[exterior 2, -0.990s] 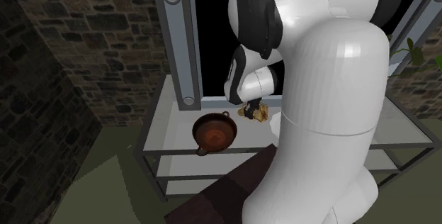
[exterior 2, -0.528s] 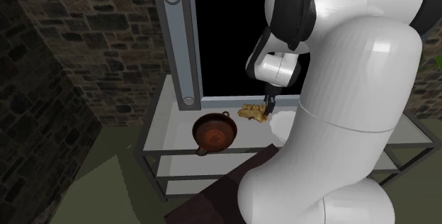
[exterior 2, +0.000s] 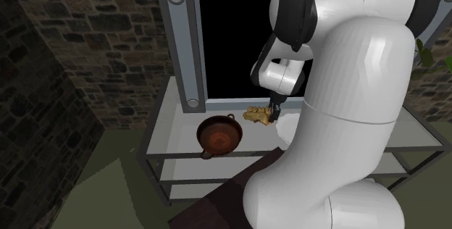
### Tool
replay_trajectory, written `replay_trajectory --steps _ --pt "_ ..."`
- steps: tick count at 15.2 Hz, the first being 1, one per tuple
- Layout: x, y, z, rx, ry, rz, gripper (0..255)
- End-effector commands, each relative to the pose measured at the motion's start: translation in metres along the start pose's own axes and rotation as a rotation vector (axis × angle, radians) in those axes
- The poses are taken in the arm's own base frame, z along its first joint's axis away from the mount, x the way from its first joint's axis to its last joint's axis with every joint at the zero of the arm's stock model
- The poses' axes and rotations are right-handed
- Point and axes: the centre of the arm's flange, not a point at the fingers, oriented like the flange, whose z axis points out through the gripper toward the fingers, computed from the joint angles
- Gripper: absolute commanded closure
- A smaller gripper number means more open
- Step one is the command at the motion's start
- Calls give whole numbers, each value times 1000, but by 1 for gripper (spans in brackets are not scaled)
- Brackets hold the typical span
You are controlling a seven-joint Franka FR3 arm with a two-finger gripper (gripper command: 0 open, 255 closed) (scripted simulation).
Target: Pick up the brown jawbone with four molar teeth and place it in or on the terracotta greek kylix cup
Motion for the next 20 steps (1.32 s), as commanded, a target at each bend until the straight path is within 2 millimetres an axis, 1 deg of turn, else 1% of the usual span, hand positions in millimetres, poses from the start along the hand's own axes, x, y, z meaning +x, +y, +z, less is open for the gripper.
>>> replay_trajectory --steps 1,5,6,15,20 --pt "0 0 1 1 0 0 0" --pt "0 0 1 1 0 0 0" --pt "0 0 1 1 0 0 255" --pt "0 0 1 1 0 0 255" --pt "4 0 -25 1 0 0 255"
